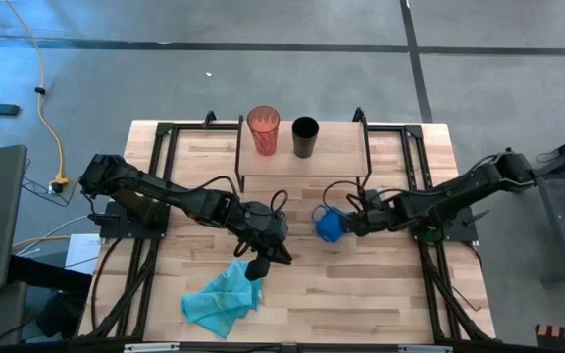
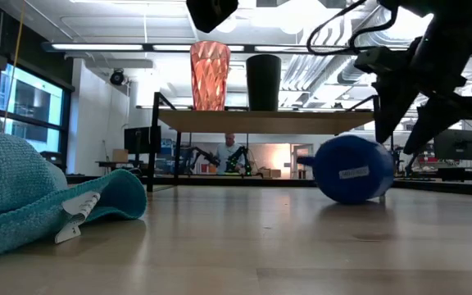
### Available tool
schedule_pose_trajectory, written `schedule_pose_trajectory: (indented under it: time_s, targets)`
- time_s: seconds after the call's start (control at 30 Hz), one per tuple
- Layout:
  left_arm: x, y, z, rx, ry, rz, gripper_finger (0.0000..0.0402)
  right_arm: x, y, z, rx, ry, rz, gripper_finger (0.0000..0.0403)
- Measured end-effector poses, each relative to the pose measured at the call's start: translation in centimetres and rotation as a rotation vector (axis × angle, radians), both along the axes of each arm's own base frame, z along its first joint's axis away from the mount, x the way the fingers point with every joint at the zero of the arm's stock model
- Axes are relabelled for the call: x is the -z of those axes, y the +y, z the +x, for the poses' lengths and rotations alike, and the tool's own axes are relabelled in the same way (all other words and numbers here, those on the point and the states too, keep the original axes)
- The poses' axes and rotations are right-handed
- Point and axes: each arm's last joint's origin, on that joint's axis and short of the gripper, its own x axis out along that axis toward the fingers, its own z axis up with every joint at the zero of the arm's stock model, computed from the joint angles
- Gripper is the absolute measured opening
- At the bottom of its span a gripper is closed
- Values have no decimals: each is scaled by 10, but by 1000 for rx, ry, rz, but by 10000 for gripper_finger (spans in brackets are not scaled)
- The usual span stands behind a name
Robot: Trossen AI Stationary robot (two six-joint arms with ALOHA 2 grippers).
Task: Stack small to large cups/mugs on shelf
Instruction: Put the blue mug on the shelf
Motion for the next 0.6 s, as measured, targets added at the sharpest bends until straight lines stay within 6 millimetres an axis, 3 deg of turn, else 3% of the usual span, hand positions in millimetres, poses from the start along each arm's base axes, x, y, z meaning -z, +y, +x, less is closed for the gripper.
schedule_pose_trajectory:
  time_s: [0.37, 0.6]
  targets:
    - [0, -5, -1, 1, 2, 8, 33, -8, 7, 15, -113, -161, -26, 195]
    - [5, 3, -2, -194, 32, 115, 33, -10, 16, 14, -140, -188, -46, 195]
